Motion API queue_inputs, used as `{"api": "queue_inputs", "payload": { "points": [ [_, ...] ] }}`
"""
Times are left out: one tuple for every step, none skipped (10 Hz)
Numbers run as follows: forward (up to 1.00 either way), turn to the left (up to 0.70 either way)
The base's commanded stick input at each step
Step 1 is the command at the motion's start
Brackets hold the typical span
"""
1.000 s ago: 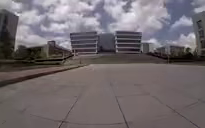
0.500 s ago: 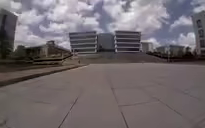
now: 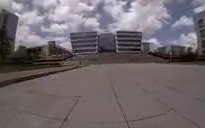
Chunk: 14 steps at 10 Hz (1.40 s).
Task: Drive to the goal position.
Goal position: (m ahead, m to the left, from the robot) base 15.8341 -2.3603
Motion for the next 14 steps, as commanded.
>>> {"api": "queue_inputs", "payload": {
  "points": [
    [0.70, 0.00],
    [0.70, 0.00],
    [0.70, 0.00],
    [0.70, 0.00],
    [0.70, 0.00],
    [0.70, 0.00],
    [0.70, 0.00],
    [0.70, 0.00],
    [0.70, 0.00],
    [0.70, 0.00],
    [0.70, 0.00],
    [0.70, 0.00],
    [0.70, 0.00],
    [0.70, 0.00]
  ]
}}
